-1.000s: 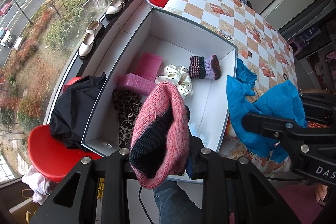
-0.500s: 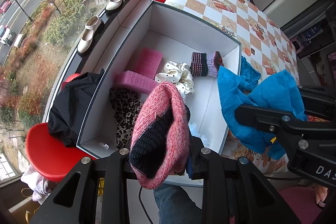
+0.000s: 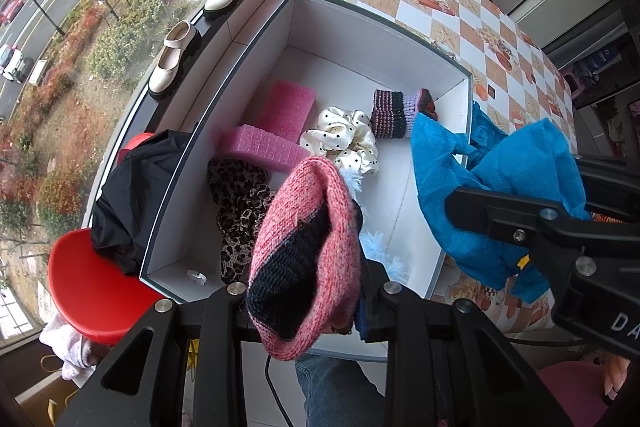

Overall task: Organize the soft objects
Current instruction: 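Hold the pink bootie and blue bag above the box with both tools, then open both tools to drop the bootie and bag into the box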

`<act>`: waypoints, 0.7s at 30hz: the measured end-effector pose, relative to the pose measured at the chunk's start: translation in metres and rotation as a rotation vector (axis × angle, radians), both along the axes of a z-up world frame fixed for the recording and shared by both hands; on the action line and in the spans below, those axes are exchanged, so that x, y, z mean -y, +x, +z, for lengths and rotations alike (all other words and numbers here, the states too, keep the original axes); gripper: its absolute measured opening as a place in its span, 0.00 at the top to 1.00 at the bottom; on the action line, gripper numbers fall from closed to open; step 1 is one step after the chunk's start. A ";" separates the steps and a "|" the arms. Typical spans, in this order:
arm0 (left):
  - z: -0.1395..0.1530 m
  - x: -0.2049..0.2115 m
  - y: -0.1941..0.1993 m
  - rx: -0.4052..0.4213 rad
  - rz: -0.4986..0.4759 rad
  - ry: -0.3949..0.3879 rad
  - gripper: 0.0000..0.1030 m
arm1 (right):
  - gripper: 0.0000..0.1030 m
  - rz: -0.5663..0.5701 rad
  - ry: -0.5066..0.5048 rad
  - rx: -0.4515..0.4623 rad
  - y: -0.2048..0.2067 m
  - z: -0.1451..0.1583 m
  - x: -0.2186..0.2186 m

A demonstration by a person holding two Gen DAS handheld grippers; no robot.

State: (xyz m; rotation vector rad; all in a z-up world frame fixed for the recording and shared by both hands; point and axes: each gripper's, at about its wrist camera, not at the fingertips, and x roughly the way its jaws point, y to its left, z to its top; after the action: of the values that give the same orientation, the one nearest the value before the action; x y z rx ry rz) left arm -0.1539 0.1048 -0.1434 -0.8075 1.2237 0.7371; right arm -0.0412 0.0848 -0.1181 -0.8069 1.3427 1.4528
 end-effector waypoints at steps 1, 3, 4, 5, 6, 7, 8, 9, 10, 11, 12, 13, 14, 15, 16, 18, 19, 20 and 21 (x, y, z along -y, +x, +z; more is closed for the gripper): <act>-0.001 0.000 0.000 0.000 0.001 -0.001 0.69 | 0.79 0.000 0.000 0.000 -0.001 0.000 0.000; -0.001 0.000 0.000 -0.001 0.001 -0.003 0.68 | 0.79 0.001 0.000 0.000 -0.001 0.000 0.000; -0.002 0.000 0.000 -0.001 0.002 -0.004 0.68 | 0.79 0.001 0.000 0.000 0.000 0.000 0.000; -0.003 0.000 -0.001 -0.002 0.003 -0.005 0.68 | 0.79 0.000 0.001 0.000 0.000 0.000 0.000; -0.004 0.000 -0.002 -0.003 0.004 -0.006 0.68 | 0.79 0.000 0.001 0.001 -0.001 -0.001 0.000; -0.005 0.000 -0.002 -0.004 0.004 -0.007 0.68 | 0.79 0.000 0.001 0.001 -0.001 -0.001 -0.001; -0.005 0.000 -0.002 -0.006 0.003 -0.008 0.66 | 0.79 0.000 0.001 0.001 -0.001 -0.002 -0.001; -0.005 0.000 -0.002 -0.008 0.001 -0.007 0.60 | 0.79 -0.001 0.002 0.000 -0.001 -0.002 -0.001; -0.005 0.000 -0.002 -0.010 0.002 -0.002 0.51 | 0.79 -0.002 0.004 0.000 -0.001 -0.002 -0.002; -0.005 0.000 -0.002 -0.010 0.002 0.006 0.46 | 0.79 -0.004 0.006 -0.001 -0.002 -0.002 -0.002; -0.004 0.000 -0.002 -0.006 0.003 0.010 0.36 | 0.79 -0.005 0.006 -0.006 -0.002 -0.002 -0.003; -0.004 0.000 -0.003 -0.001 0.009 0.010 0.27 | 0.79 -0.007 0.006 -0.014 -0.001 -0.002 -0.004; -0.003 -0.001 -0.002 0.006 0.013 0.003 0.25 | 0.69 -0.011 0.004 -0.017 0.000 -0.002 -0.005; -0.005 -0.003 -0.003 0.004 0.019 -0.015 0.23 | 0.48 -0.018 0.003 -0.012 0.001 -0.002 -0.005; -0.008 -0.005 -0.002 0.002 0.023 -0.040 0.22 | 0.37 -0.026 0.006 -0.003 0.002 -0.001 -0.005; -0.011 -0.007 -0.003 0.015 0.039 -0.064 0.21 | 0.25 -0.045 0.015 -0.004 0.008 0.003 -0.005; -0.011 -0.008 -0.003 0.012 0.046 -0.060 0.19 | 0.25 -0.053 0.013 -0.010 0.011 0.005 -0.005; -0.010 -0.009 -0.003 0.008 0.053 -0.058 0.18 | 0.25 -0.062 0.007 -0.010 0.016 0.007 -0.004; -0.009 -0.011 -0.003 0.012 0.062 -0.060 0.16 | 0.23 -0.075 0.005 -0.004 0.023 0.010 -0.004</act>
State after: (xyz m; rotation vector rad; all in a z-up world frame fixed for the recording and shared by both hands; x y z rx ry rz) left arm -0.1571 0.1154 -0.1521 -0.9020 1.2191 0.7478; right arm -0.0186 0.0890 -0.1077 -0.7425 1.3574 1.3992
